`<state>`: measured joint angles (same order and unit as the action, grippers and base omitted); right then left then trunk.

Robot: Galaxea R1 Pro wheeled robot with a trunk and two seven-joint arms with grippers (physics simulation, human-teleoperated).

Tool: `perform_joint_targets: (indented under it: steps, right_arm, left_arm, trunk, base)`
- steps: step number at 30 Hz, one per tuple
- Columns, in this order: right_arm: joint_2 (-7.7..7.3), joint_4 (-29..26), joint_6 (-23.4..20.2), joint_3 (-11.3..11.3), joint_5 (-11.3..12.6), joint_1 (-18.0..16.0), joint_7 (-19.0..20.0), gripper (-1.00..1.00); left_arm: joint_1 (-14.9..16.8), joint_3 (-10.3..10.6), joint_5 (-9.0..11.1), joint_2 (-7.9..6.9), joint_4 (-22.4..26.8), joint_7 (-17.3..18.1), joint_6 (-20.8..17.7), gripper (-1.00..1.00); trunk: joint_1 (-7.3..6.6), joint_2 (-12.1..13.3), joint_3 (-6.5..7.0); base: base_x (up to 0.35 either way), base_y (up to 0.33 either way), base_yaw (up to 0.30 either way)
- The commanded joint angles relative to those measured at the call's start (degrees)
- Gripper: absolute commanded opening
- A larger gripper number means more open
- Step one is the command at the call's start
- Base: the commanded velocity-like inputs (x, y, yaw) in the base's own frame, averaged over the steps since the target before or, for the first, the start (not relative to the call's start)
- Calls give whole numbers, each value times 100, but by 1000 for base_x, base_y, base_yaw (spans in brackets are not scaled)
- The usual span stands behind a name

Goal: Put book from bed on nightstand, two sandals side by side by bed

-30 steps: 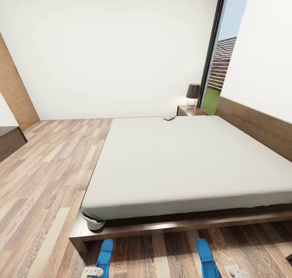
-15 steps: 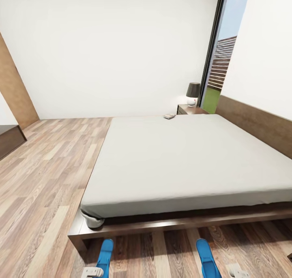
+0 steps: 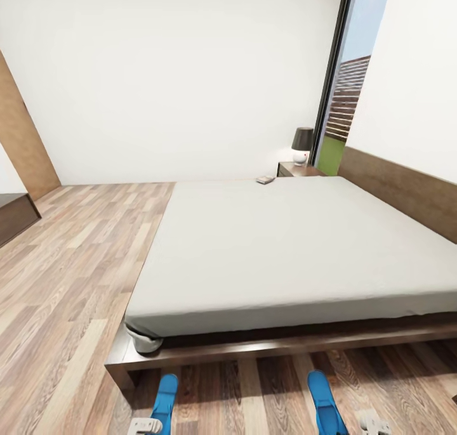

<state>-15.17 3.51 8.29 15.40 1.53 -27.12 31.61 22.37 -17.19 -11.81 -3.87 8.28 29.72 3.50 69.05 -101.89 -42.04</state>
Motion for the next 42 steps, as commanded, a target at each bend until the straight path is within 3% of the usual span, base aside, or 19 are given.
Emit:
perform_joint_targets:
  steps: [1, 3, 6, 42]
  right_arm:
    - [-4, -29, 12, 7, 23, -11, -16, -100]
    - [-6, -289, -34, 7, 16, -12, -341, -100]
    - [-6, -463, -53, 7, 15, -12, -504, -100]
    - [-4, -482, 50, -2, 14, -12, -502, -100]
  left_arm:
    - [5, -45, -58, 0, -3, 16, 35, -100]
    - [5, -47, -58, 0, -2, 16, 36, -100]
    - [5, -47, -58, 0, -2, 16, 35, -100]
    - [5, -74, -50, -26, 393, 34, -262, -100]
  trunk:
    - [22, -44, -24]
    - [66, -124, -60]
    - [132, -245, -113]
    - [923, -1689, -760]
  base:
    - [0, 0, 0]
    - [0, 0, 0]
    - [0, 0, 0]
    - [0, 0, 0]
